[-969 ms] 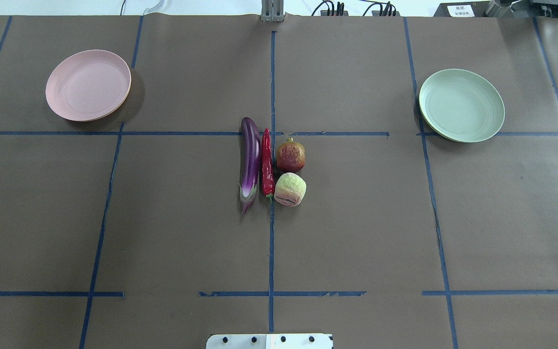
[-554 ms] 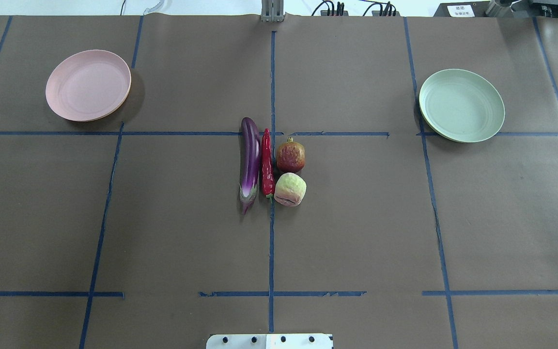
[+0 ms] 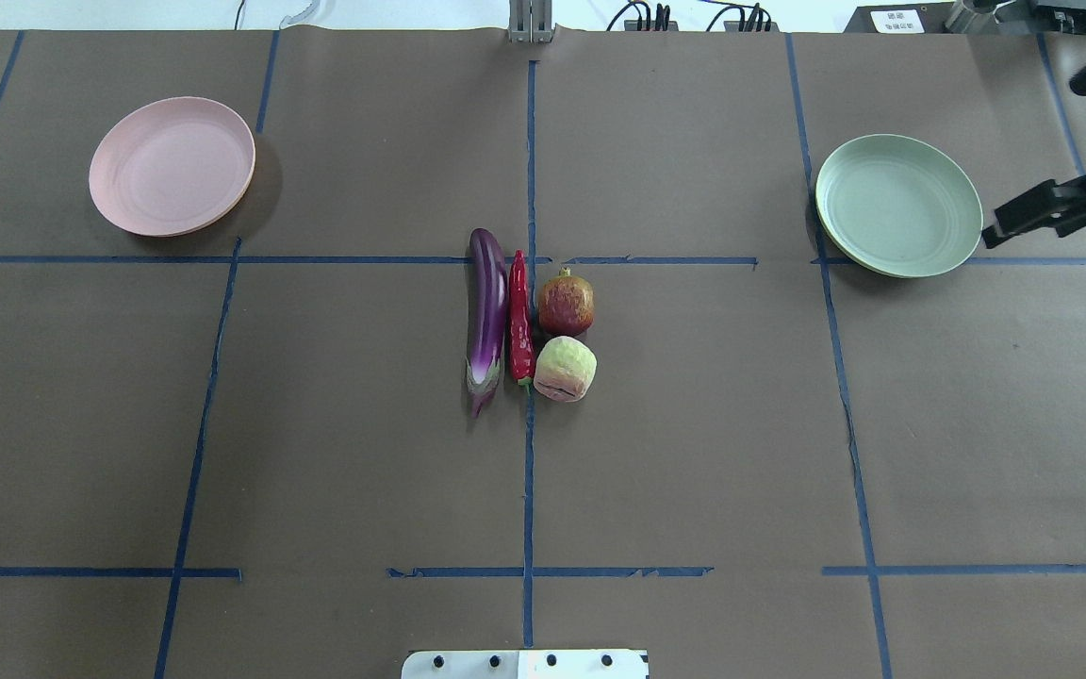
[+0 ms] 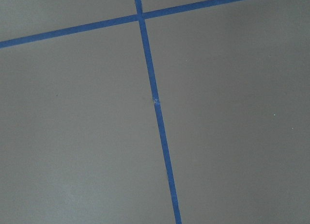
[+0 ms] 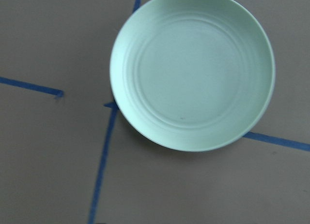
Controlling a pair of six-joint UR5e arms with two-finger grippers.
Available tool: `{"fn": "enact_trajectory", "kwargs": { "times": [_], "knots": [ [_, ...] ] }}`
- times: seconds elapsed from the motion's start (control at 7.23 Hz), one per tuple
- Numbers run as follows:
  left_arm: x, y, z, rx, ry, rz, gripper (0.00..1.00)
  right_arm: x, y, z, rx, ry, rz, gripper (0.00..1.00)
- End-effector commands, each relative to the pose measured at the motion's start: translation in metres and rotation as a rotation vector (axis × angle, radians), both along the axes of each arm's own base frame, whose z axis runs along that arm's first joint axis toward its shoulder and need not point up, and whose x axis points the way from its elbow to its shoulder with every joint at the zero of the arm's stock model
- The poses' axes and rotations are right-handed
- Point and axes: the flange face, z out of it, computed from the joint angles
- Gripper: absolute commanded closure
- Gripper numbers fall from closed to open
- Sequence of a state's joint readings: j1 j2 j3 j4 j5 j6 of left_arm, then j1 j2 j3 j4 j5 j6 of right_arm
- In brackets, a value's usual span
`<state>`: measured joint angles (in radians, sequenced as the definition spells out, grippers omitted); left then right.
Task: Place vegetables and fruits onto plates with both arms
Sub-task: 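Move the right gripper over the pale apple and grasp it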
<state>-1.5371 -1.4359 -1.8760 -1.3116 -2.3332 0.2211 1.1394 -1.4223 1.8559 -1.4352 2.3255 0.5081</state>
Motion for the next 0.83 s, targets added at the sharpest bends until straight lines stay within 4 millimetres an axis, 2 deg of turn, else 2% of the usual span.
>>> {"fn": "enact_trajectory", "kwargs": {
  "times": [0.0, 0.14, 0.28, 0.42, 0.55, 0.69],
  "knots": [
    [0.0, 0.0, 0.0, 0.0, 0.0, 0.0, 0.0, -0.116, 0.014, -0.092, -0.045, -0.035, 0.076, 0.0],
    [0.0, 0.0, 0.0, 0.0, 0.0, 0.0, 0.0, -0.153, 0.026, -0.11, -0.053, -0.029, 0.102, 0.0],
    [0.0, 0.0, 0.0, 0.0, 0.0, 0.0, 0.0, -0.173, 0.032, -0.127, -0.055, -0.042, 0.111, 0.0],
    [0.0, 0.0, 0.0, 0.0, 0.0, 0.0, 0.0, -0.191, 0.039, -0.143, -0.072, -0.054, 0.13, 0.0],
    [0.0, 0.0, 0.0, 0.0, 0.0, 0.0, 0.0, -0.201, 0.044, -0.146, -0.08, -0.051, 0.143, 0.0],
    [0.0, 0.0, 0.0, 0.0, 0.0, 0.0, 0.0, -0.216, 0.051, -0.161, -0.068, -0.061, 0.136, 0.0]
  ]
}}
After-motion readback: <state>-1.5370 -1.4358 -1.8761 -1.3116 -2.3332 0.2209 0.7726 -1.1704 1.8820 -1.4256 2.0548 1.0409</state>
